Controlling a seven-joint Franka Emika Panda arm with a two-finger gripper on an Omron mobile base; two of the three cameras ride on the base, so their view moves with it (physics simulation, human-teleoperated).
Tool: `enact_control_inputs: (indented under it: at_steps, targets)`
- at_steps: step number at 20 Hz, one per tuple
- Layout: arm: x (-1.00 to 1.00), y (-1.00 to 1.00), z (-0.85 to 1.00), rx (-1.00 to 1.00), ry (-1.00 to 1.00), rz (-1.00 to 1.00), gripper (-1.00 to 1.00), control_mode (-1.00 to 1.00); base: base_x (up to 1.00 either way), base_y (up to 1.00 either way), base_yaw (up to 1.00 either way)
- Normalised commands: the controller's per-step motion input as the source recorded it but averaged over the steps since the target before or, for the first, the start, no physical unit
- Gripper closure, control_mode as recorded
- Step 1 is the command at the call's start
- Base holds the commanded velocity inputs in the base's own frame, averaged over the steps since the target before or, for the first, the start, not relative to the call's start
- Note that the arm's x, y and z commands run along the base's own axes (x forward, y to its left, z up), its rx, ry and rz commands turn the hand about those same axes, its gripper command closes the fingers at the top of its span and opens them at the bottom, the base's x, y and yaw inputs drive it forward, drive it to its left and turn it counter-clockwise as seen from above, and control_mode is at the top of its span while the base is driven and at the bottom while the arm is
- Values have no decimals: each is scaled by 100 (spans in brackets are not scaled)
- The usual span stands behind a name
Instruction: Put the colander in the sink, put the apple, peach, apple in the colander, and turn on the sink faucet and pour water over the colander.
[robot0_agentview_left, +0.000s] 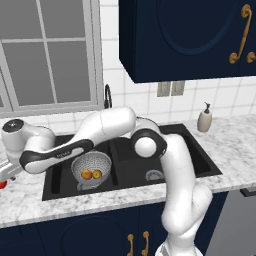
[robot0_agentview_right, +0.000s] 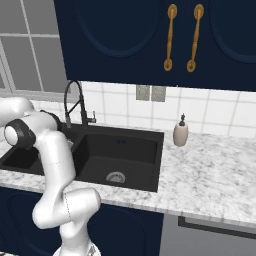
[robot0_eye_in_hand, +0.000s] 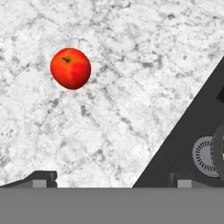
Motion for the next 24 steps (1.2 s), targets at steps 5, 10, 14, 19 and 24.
enact_control_inputs:
  at_steps: [5,10,14,19,24]
  targets:
    - [0,19,-16,3,-9,13,-100,-100,0,0,0]
    - [0,1,-28,16,-17,19,-100,-100,0,0,0]
    - [-5,-19,-13,31,-23,20,-100,-100,0,0,0]
    - [-2,-9,-2,25,-9,13,-100,-100,0,0,0]
    - [0,6,0,1,4,2,-100,-100,0,0,0]
